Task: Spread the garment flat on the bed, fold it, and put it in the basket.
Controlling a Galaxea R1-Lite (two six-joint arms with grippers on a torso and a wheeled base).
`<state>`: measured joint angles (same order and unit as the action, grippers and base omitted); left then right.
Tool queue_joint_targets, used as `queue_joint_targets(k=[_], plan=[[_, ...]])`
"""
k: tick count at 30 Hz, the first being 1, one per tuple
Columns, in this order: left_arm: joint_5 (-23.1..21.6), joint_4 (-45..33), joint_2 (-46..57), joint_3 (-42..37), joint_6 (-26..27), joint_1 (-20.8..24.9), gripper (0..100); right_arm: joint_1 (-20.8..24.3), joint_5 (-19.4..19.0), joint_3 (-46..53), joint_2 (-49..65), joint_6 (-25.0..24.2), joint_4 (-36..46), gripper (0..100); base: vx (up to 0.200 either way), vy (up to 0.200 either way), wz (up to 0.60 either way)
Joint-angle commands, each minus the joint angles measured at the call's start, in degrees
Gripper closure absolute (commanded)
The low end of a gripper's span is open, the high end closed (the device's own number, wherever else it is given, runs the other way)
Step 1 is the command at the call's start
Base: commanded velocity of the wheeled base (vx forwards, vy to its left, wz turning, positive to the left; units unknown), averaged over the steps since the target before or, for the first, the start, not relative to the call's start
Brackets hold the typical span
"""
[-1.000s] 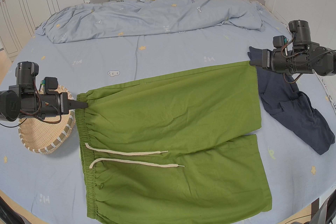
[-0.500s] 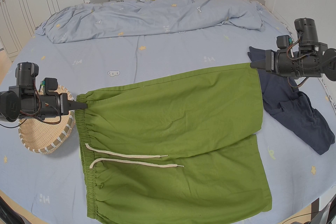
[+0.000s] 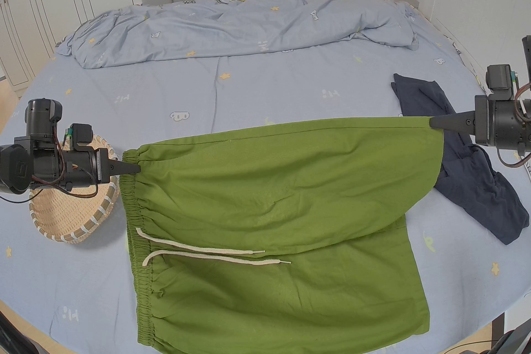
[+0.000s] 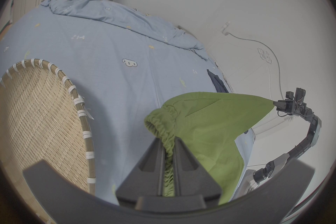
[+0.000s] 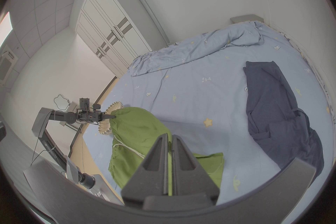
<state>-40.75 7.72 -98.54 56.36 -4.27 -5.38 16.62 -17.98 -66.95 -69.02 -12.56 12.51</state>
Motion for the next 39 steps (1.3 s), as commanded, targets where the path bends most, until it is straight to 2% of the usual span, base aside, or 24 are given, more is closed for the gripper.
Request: queue_joint_targets(k=[1, 5, 8, 11, 17, 20, 25, 26, 30, 39], plan=[[-0.03, 0.02, 0.27, -0.11, -0.04, 0.01, 100, 0.26, -0.04, 2.35, 3.19, -0.01, -0.03, 100, 0.0, 0.0, 0.0], [-0.03, 0.02, 0.27, -0.11, -0.04, 0.01, 100, -0.09, -0.04, 3.85, 3.02, -0.01, -0.29, 100, 0.0, 0.0, 0.0], [-0.03, 0.02, 0.19, -0.11, -0.04, 0.01, 100, -3.61, -0.04, 4.37, -1.2, -0.01, -0.55, 100, 0.0, 0.0, 0.0], [-0.03, 0.02, 0.01, -0.02, -0.04, 0.01, 100, -4.66, -0.04, 4.28, -4.19, -0.01, -1.78, 100, 0.0, 0.0, 0.0], [-0.03, 0.11, -0.16, 0.07, 0.05, 0.01, 100, -6.86, -0.21, 3.41, -11.92, 0.43, -11.36, 100, 0.0, 0.0, 0.0], [-0.03, 0.19, -0.25, 0.33, 0.05, -0.25, 100, -6.86, -0.04, 0.15, -16.32, 0.87, -14.7, 100, 0.0, 0.0, 0.0], [0.06, 0.37, -0.78, 0.77, 0.05, -0.51, 100, -6.68, 0.32, -5.91, -21.06, 2.45, -15.06, 100, 0.0, 0.0, 0.0], [0.06, 1.6, -1.48, 0.77, 0.05, -0.69, 100, -6.51, 1.81, -10.04, -24.84, 4.29, -15.14, 100, 0.0, 0.0, 0.0], [0.15, 3.36, -3.07, 0.86, 0.05, -0.78, 100, -5.98, 7.43, -15.49, -30.56, 7.11, -15.58, 100, 0.0, 0.0, 0.0], [0.41, 6.7, -6.93, 2.44, 0.05, -0.95, 100, -5.1, 10.86, -21.38, -38.82, 7.72, -19.63, 100, 0.0, 0.0, 0.0]])
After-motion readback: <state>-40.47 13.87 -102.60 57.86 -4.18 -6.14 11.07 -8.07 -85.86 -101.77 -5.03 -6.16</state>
